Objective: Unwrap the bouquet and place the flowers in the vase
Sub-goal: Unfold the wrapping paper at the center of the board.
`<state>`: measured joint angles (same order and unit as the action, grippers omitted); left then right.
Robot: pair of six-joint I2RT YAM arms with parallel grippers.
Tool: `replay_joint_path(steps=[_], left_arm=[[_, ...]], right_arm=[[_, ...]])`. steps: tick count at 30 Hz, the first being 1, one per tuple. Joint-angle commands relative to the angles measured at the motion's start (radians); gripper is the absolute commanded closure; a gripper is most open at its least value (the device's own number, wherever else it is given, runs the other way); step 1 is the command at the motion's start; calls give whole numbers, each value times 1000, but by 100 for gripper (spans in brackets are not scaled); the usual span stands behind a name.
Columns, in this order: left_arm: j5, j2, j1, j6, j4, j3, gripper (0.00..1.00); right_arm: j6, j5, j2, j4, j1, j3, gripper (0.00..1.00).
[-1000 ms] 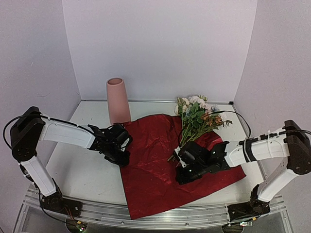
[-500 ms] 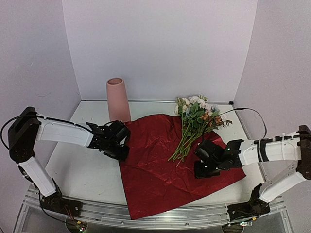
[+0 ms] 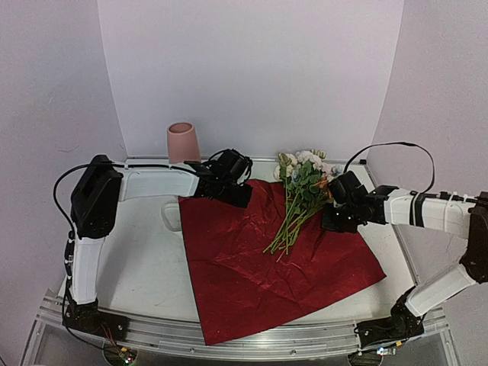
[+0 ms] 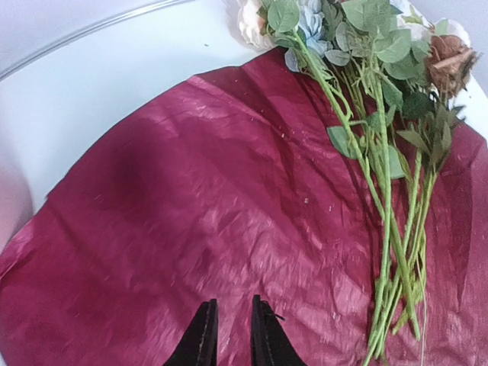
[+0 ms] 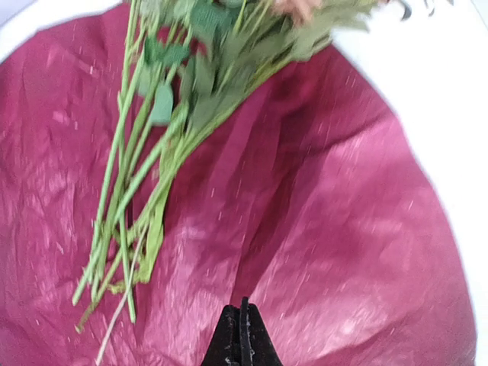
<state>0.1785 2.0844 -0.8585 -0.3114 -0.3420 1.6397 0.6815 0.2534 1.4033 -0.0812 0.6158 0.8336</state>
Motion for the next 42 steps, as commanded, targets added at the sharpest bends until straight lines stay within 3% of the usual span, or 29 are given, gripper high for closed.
replay_joint_path(steps=[1, 6, 15, 22, 32, 42], left_arm=[[-19, 109, 14, 41, -2, 165, 87], [-39, 208, 33, 47, -1, 293, 100], [-106, 321, 93, 44, 0, 380, 100], [-175, 374, 134, 21, 6, 357, 100], [-129, 344, 168, -5, 31, 217, 100], [-90, 275, 168, 0, 45, 150, 100]], right_arm=[[-85, -29, 51, 18, -66, 66, 100], [-109, -80, 120, 56, -122, 102, 100], [-96, -173, 220, 151, -189, 81, 100], [-50, -204, 259, 198, -221, 16, 100], [-10, -193, 196, 218, -280, -121, 100], [47, -114, -17, 117, -314, -218, 100]])
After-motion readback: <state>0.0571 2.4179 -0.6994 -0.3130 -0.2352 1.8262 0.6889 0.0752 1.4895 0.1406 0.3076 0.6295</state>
